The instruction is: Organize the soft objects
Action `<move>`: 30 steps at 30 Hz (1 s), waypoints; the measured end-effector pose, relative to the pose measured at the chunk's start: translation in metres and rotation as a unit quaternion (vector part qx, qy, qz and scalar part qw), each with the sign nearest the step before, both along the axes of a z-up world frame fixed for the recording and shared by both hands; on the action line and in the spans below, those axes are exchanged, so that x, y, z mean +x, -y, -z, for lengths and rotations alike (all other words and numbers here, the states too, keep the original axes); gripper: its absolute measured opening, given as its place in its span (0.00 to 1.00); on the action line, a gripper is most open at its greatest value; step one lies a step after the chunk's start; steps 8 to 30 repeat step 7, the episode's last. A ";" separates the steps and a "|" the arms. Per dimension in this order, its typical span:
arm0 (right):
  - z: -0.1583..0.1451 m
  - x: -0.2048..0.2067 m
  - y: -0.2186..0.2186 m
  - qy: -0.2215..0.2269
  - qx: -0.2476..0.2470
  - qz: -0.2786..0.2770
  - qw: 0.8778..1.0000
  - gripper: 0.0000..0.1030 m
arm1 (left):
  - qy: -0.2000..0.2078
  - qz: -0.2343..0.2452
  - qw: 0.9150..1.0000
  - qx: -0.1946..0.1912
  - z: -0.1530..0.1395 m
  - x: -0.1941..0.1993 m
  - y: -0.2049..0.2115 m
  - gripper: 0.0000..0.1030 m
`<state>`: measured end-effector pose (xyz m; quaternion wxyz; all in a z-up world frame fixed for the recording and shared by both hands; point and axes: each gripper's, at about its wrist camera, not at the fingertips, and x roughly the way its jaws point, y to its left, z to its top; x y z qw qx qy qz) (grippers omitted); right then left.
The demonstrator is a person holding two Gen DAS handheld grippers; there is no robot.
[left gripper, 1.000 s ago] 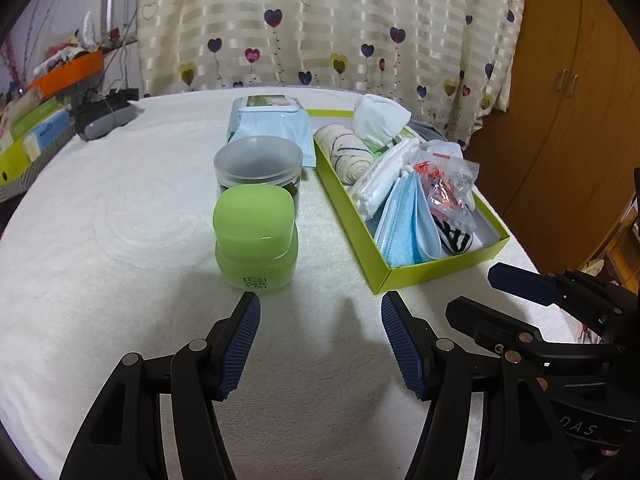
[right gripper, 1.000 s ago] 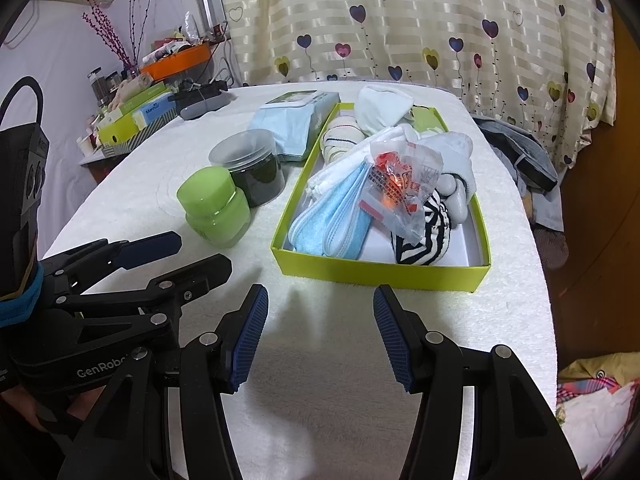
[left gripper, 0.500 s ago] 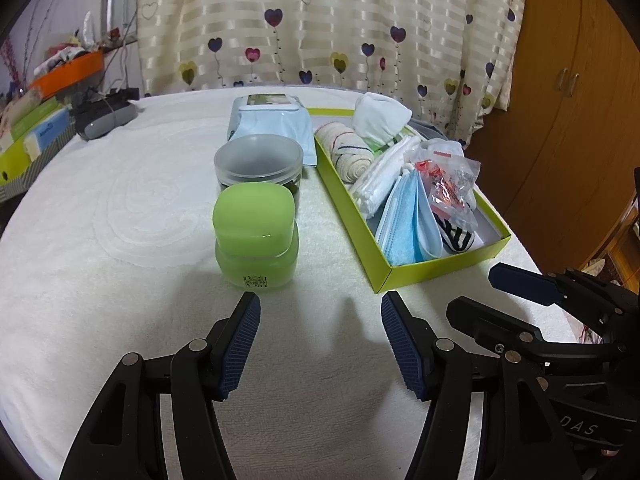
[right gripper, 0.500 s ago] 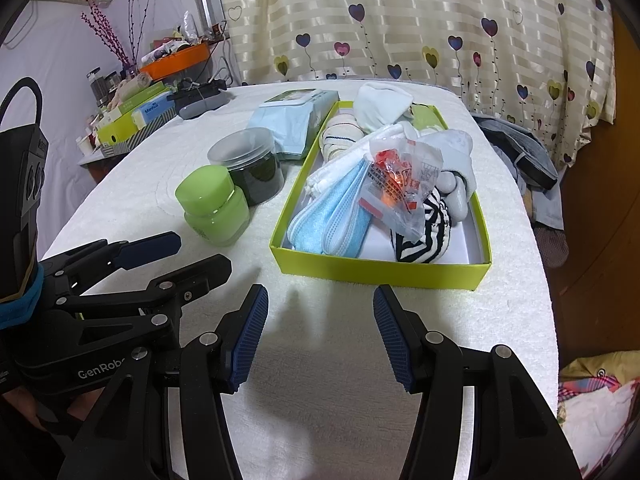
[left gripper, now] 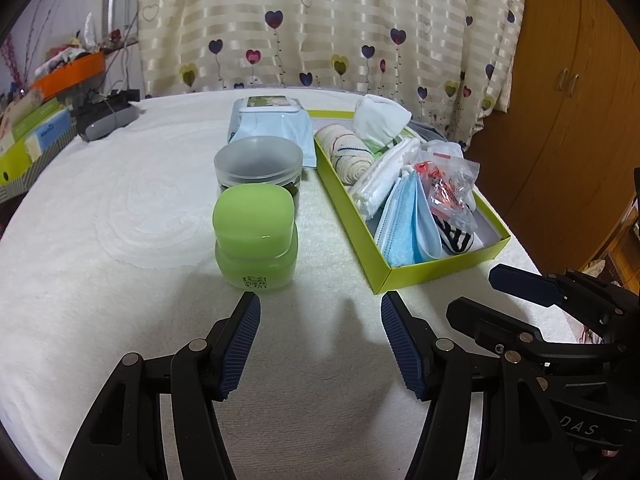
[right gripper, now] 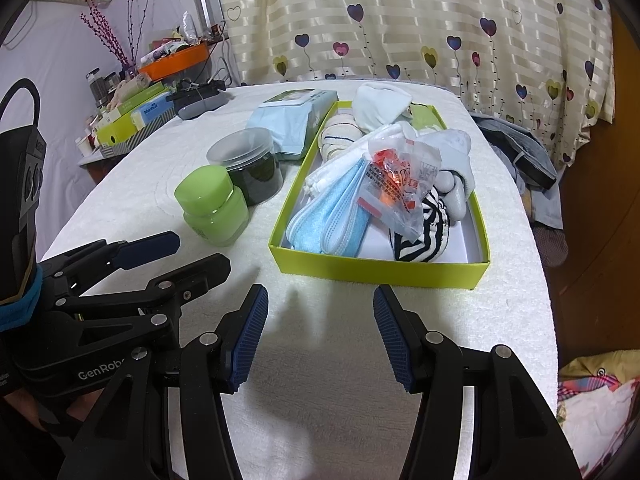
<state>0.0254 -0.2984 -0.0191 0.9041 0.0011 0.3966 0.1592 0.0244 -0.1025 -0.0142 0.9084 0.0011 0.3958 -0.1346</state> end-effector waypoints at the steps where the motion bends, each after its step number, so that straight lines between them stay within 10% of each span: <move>1: 0.001 0.000 0.000 0.000 0.000 0.000 1.000 0.54 | 0.000 0.000 1.000 0.000 0.000 0.000 0.000 0.61; 30: 0.001 0.000 0.001 -0.001 0.000 0.000 1.000 0.54 | -0.001 0.000 1.000 0.000 0.000 0.000 0.000 0.61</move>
